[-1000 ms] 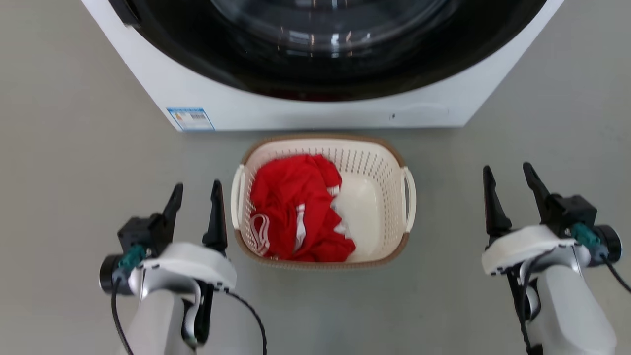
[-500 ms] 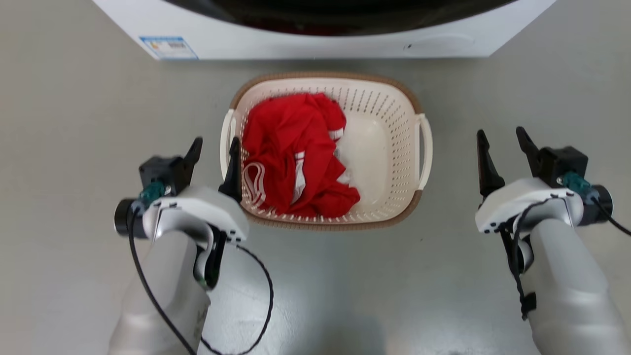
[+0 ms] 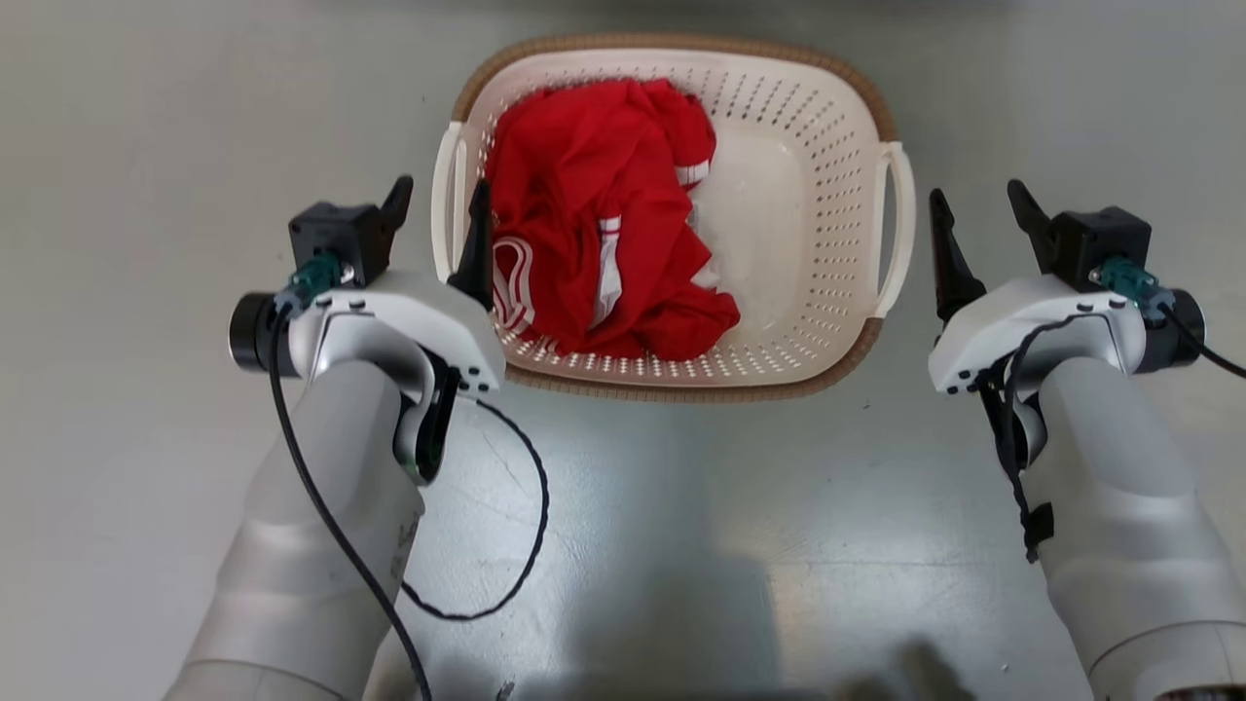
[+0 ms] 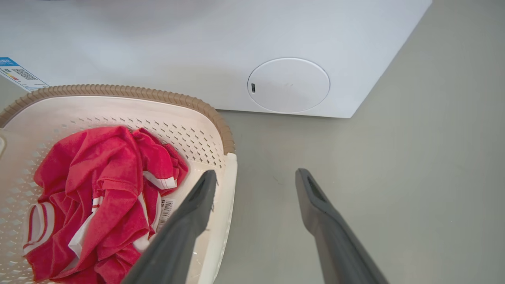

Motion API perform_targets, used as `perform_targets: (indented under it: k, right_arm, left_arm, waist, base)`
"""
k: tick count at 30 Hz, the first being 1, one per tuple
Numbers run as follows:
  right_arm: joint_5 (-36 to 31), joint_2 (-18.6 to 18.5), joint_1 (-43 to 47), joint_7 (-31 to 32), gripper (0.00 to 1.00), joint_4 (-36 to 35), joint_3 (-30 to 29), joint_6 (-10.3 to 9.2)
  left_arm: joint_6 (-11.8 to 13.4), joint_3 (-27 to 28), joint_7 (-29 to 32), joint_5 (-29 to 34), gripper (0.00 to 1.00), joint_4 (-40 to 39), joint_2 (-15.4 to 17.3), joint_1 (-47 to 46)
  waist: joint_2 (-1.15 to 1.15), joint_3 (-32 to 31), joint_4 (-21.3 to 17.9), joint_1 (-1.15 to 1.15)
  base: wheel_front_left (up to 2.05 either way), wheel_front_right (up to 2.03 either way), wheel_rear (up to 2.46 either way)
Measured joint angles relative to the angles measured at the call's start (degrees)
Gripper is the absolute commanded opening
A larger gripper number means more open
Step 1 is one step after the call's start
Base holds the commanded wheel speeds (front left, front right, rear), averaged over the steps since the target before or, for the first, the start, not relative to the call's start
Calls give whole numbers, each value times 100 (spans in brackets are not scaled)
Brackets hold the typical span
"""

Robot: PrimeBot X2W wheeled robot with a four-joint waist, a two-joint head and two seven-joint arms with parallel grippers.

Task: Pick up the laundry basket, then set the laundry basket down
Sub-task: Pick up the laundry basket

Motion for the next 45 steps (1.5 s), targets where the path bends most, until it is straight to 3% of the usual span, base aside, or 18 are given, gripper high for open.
perform_targets:
  k: [45]
  right_arm:
    - [258, -55, -845, 0, 100, 441, 612, 0]
  left_arm:
    - [352, -861, 0, -389, 100, 1361, -24, -1373]
  waist:
    - [0, 1142, 131, 0]
  base:
    - [0, 0, 0]
